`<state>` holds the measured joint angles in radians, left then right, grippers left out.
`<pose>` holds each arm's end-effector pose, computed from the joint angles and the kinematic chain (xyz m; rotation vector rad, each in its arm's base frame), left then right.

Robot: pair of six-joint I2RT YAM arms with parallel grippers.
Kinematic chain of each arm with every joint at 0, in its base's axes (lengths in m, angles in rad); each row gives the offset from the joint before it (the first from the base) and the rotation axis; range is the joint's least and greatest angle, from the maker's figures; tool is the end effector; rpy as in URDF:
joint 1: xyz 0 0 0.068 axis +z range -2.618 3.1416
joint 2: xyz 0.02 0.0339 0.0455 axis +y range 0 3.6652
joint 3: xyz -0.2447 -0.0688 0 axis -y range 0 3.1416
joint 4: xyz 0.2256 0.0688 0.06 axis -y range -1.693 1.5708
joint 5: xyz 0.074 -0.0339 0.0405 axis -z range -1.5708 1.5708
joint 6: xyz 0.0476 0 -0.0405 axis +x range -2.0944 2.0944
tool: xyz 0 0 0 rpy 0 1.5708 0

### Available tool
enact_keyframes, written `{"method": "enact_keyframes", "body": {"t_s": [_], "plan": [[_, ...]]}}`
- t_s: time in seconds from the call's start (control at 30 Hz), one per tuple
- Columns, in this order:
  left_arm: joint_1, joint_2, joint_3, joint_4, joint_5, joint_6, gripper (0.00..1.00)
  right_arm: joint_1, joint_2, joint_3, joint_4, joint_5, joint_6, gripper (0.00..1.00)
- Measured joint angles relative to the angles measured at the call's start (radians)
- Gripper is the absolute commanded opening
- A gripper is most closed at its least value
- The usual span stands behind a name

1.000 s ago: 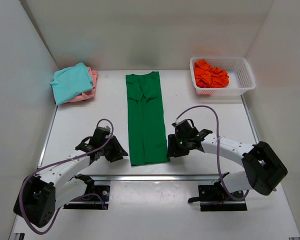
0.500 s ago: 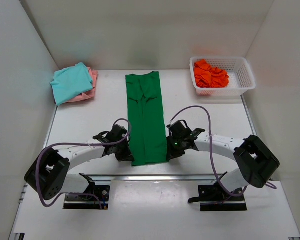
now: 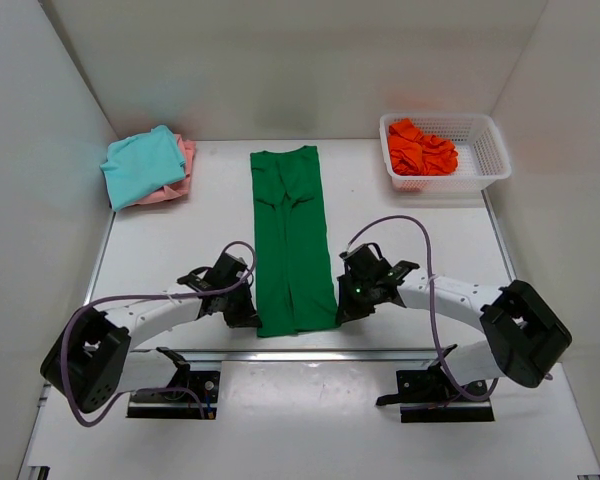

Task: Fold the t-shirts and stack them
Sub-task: Grab the bottom of the folded rectangular tshirt with both arms, then fold the folded rectangular tshirt in 1/3 of the way

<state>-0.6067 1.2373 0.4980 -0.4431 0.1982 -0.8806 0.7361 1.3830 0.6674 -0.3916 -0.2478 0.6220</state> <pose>0.1530 -0.1176 0.1254 -0.3430 2.9084 -0.6041 0.1683 0.1682 0.1437 -0.2463 2.8425 0.6992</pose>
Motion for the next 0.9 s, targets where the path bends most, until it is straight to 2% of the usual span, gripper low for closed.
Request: {"method": "enact_keyframes", "body": {"t_s": [0.13,0.3,0.47,0.67,0.9], "plan": [[0.004,-0.014,0.020,-0.029,0.027,0.012,0.00,-0.014,-0.026,0.007,-0.020,-0.027,-0.003,0.00],[0.030,0.003,0.146,-0.087,0.072,0.032,0.00,-0.047,-0.024,0.105,-0.098,-0.062,-0.062,0.00],[0.153,0.003,0.250,-0.077,0.092,0.026,0.00,-0.129,0.026,0.262,-0.133,-0.106,-0.156,0.00],[0.309,0.096,0.361,-0.070,0.094,0.051,0.00,-0.253,0.207,0.468,-0.171,-0.150,-0.260,0.00],[0.376,0.348,0.536,-0.050,0.106,0.089,0.00,-0.346,0.458,0.757,-0.233,-0.177,-0.330,0.00]]}}
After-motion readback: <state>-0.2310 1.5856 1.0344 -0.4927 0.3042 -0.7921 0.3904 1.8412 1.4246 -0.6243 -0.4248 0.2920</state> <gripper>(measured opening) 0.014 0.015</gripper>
